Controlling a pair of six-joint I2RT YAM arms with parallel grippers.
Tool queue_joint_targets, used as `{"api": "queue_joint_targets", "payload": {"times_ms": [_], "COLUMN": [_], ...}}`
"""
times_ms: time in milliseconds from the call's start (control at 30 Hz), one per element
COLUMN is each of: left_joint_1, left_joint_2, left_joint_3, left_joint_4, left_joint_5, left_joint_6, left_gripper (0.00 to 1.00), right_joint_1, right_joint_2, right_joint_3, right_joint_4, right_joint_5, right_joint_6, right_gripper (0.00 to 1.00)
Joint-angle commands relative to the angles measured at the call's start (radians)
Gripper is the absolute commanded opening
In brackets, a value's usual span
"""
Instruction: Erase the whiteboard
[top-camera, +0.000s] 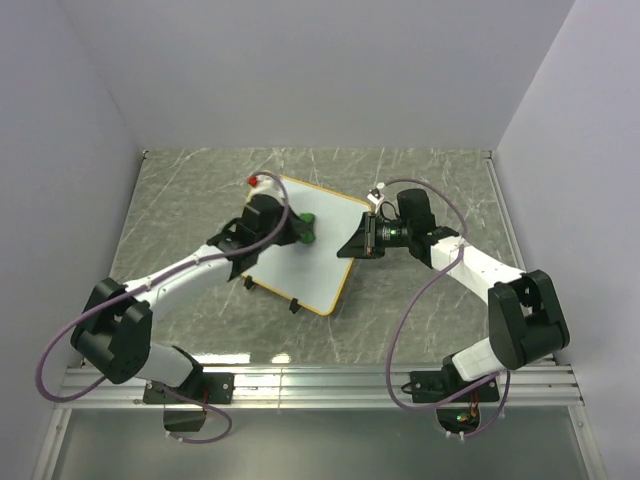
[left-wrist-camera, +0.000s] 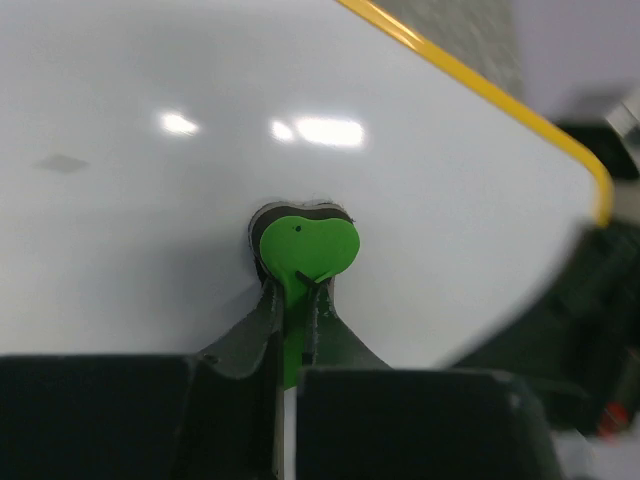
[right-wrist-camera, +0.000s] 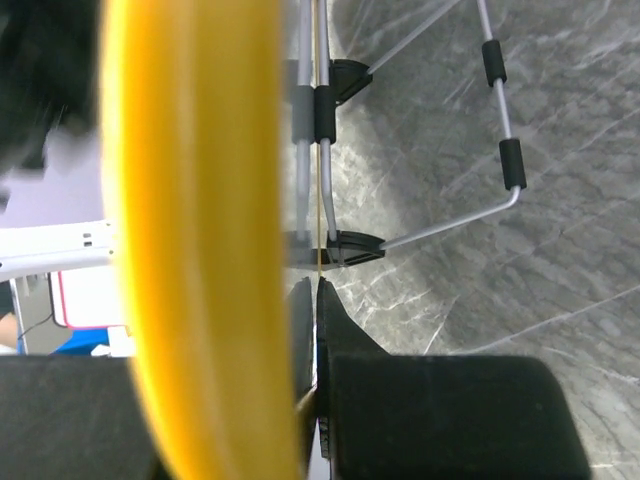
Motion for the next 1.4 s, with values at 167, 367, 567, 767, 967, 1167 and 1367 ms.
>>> {"api": "queue_joint_targets", "payload": {"times_ms": [167,367,567,767,967,1167,1367], "left_joint_1": [-0.248,-0.118,0.116,0.239,0.230,0.128,0.065], "left_joint_2": [0.030,-0.001,0.063,0.180,0.224,0.244,0.255], "left_joint_3": [-0.023,-0.054,0.022,0.138,0.219,0.352,0.371], "left_joint_4": [-0.117,-0.143,-0.223,-0.257,-0.252,-0.324,-0.335], "left_joint_5": [0.094,0.067,0.017,0.018,0.086,0.147,0.195], "left_joint_6": [-0.049,-0.009,0.091,0.118,0.135,0.171,0.123], "left_gripper": [0.00,0.00,0.00,0.00,0.00,0.00,0.00], "right_joint_1": [0.030,0.038,0.038,0.038,0.039,0.039,0.045], "right_joint_2": [0.060,0.059,0.042,0.033,0.036,0.048,0.061], "right_joint_3": [0.065,0.071,0.059,0.056,0.057,0.063,0.065], "right_joint_4": [0.004,-0.002,-0.031,-0.059,-0.054,-0.042,-0.021], "right_joint_5": [0.045,0.048,0.053,0.059,0.060,0.057,0.057], "right_joint_6": [0.015,0.012,-0.013,-0.036,-0.034,-0.027,-0.017], "right_gripper": [0.00,0.00,0.00,0.00,0.00,0.00,0.00]}}
